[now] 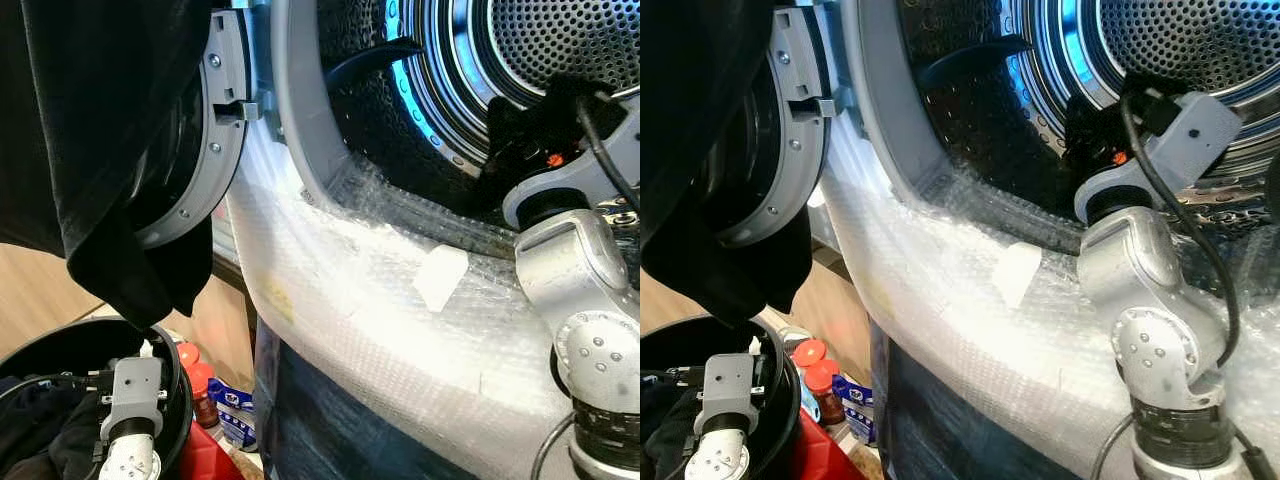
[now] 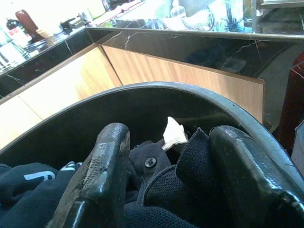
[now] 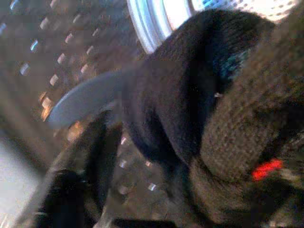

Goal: Clothes washing

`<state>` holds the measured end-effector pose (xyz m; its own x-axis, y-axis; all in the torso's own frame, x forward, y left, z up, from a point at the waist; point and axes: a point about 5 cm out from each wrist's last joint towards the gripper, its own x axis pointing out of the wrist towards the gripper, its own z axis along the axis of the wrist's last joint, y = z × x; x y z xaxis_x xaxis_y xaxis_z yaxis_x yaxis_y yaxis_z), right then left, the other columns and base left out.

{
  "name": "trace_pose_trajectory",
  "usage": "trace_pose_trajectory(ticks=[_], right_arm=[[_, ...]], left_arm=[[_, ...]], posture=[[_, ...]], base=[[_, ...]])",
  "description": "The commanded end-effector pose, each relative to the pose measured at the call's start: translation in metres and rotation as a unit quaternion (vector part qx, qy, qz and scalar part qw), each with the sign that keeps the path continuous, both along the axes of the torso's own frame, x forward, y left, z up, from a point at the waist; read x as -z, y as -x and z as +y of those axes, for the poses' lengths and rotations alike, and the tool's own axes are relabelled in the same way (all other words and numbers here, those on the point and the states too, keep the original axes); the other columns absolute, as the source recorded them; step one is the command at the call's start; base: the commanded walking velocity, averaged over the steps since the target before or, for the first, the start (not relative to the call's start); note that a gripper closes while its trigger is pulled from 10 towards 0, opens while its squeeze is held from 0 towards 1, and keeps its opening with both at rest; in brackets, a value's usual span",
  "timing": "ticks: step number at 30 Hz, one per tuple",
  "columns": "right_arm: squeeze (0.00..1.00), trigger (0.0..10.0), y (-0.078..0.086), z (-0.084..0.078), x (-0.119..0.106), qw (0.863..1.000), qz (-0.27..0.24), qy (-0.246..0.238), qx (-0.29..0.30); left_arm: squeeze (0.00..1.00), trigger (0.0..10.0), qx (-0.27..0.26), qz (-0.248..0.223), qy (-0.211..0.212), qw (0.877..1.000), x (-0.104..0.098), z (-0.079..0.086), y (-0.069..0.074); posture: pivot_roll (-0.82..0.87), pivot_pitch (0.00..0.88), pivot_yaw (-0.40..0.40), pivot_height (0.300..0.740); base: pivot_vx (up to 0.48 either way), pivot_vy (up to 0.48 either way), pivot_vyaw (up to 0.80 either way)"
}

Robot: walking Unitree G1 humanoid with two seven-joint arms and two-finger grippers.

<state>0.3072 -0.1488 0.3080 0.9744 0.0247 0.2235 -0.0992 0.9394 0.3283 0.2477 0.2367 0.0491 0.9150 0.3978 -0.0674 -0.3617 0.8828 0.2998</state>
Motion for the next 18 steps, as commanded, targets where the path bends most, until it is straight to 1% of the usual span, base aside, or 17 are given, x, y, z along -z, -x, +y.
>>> trace_pose_trajectory(ticks=[1,2,3,5,6,7,9,10,11,12,13,14,15,16,17,18], right_arm=[[1.00,10.0,-0.001,0.007,0.015,0.999,0.029,0.030,-0.028],[1.00,10.0,0.002,0.009,0.001,0.999,-0.018,0.020,-0.023],[1.00,10.0,0.002,0.009,-0.003,0.999,-0.032,0.017,-0.022],[1.00,10.0,0.005,0.002,-0.023,0.995,-0.092,0.023,0.002],[0.53,10.0,0.006,-0.002,-0.030,0.994,-0.110,0.016,0.013],[0.00,10.0,0.006,-0.005,-0.033,0.993,-0.117,0.001,0.020],[0.00,10.0,0.009,-0.012,-0.040,0.989,-0.140,-0.045,0.027],[0.00,10.0,0.011,-0.015,-0.043,0.987,-0.148,-0.052,0.034],[0.00,10.0,0.014,-0.020,-0.047,0.983,-0.173,-0.040,0.053],[0.00,10.0,0.016,-0.022,-0.048,0.979,-0.189,-0.014,0.068],[0.00,10.0,0.016,-0.022,-0.048,0.979,-0.192,-0.008,0.070],[0.00,10.0,0.014,-0.021,-0.041,0.982,-0.176,-0.009,0.066],[0.00,10.0,0.010,-0.019,-0.029,0.988,-0.144,-0.010,0.058],[0.00,10.0,0.010,-0.019,-0.029,0.988,-0.144,-0.010,0.058],[0.00,10.0,0.005,-0.018,-0.014,0.993,-0.101,0.015,0.066],[0.00,10.0,0.002,-0.018,-0.007,0.994,-0.079,0.028,0.067]], left_arm=[[0.00,10.0,-0.009,0.064,0.014,0.998,0.024,0.001,0.013],[0.00,10.0,-0.008,0.063,0.014,0.998,0.023,0.001,0.013],[0.00,10.0,-0.008,0.063,0.014,0.998,0.023,0.001,0.013],[0.00,10.0,-0.009,0.063,0.014,0.998,0.023,0.001,0.013],[0.00,10.0,-0.009,0.063,0.014,0.998,0.023,0.001,0.013],[0.00,10.0,-0.009,0.063,0.014,0.998,0.023,0.001,0.013],[0.00,10.0,-0.010,0.062,0.014,0.998,0.023,0.001,0.013],[0.00,10.0,-0.010,0.061,0.013,0.998,0.023,0.001,0.013],[0.00,10.0,-0.012,0.059,0.013,0.998,0.023,0.002,0.013],[0.00,10.0,-0.013,0.058,0.013,0.998,0.022,0.002,0.013],[0.00,10.0,-0.013,0.058,0.013,0.998,0.022,0.002,0.013],[0.00,10.0,-0.013,0.058,0.014,0.998,0.023,0.002,0.013],[0.00,10.0,-0.011,0.059,0.014,0.998,0.023,0.001,0.013],[0.00,10.0,-0.011,0.059,0.014,0.998,0.023,0.001,0.013],[0.00,10.0,-0.011,0.060,0.015,0.998,0.023,0.001,0.013],[0.00,10.0,-0.010,0.060,0.015,0.998,0.023,0.000,0.013]], posture=[[-0.03,0.028,-0.018,0.740],[-0.03,0.026,-0.017,0.740],[-0.03,0.026,-0.017,0.740],[-0.03,0.027,-0.016,0.740],[-0.03,0.027,-0.017,0.740],[-0.03,0.026,-0.017,0.740],[-0.03,0.026,-0.017,0.740],[-0.03,0.028,-0.018,0.740],[-0.03,0.028,-0.018,0.740],[-0.03,0.030,-0.018,0.740],[-0.03,0.030,-0.018,0.740],[-0.03,0.029,-0.018,0.740],[-0.03,0.029,-0.017,0.740],[-0.03,0.029,-0.017,0.740],[-0.03,0.029,-0.020,0.740],[-0.03,0.029,-0.020,0.740]], base=[[0.000,0.000,0.00],[0.000,0.000,0.00],[0.000,0.000,0.00],[0.000,0.000,0.00],[0.000,0.000,0.00],[0.000,0.000,0.00],[0.000,0.000,0.00],[0.000,0.000,0.00],[0.000,0.000,0.00],[0.000,0.000,0.00],[0.000,0.000,0.00],[0.000,0.000,0.00],[0.000,0.000,0.00],[0.000,0.000,0.00],[0.000,0.000,0.00],[0.000,0.000,0.00]])
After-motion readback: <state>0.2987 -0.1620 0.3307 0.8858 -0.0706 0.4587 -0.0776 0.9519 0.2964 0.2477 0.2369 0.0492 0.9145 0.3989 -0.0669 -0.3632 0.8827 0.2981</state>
